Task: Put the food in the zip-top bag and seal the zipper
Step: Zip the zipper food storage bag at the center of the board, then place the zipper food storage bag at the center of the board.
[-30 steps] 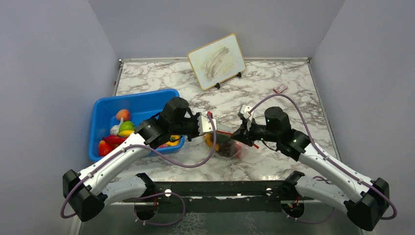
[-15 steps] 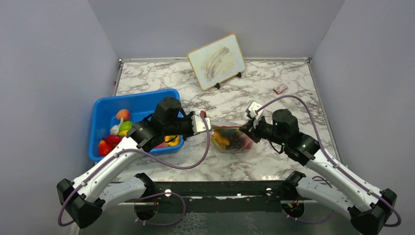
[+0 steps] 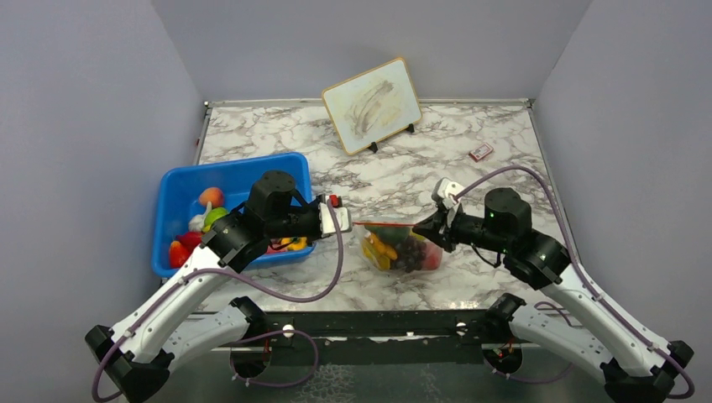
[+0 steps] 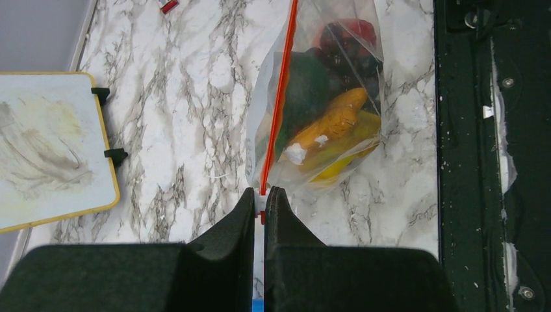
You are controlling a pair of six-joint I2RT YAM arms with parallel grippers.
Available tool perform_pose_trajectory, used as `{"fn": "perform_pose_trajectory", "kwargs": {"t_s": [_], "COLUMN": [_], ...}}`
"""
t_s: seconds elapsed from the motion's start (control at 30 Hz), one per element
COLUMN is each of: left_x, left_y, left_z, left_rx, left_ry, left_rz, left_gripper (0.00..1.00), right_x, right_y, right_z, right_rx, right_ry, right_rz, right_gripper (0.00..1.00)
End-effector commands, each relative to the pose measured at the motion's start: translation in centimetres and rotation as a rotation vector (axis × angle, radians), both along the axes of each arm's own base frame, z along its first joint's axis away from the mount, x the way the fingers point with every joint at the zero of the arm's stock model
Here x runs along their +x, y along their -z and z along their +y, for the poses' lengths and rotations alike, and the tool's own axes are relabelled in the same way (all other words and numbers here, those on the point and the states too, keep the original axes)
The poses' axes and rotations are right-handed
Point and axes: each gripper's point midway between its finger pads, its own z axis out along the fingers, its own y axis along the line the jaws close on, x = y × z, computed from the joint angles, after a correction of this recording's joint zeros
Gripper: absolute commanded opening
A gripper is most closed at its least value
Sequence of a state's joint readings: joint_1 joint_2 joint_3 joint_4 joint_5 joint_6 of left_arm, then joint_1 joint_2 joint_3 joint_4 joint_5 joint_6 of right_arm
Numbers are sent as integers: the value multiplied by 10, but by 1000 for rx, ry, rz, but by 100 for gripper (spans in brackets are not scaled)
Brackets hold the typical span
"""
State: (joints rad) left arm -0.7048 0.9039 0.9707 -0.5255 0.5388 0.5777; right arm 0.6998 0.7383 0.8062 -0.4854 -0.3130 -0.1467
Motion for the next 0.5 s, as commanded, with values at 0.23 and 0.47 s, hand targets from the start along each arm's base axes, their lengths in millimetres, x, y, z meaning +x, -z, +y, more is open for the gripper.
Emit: {"fn": "perform_pose_trajectory", "kwargs": {"t_s": [0.23,0.47], "left_x": [5,58], "left_y": [8,-10], "left_z": [13,17], "left_rx": [-10,-62], "left_ry": [-111,-363], "left_rz": [54,-6], "left_gripper": [0,36], "right_x": [-26,36], "right_y": [4,47], "right_z": [20,19], "right_rx": [247,186], "right_ry": [-61,202], "right_rz": [159,174], "right_gripper": [1,1]}}
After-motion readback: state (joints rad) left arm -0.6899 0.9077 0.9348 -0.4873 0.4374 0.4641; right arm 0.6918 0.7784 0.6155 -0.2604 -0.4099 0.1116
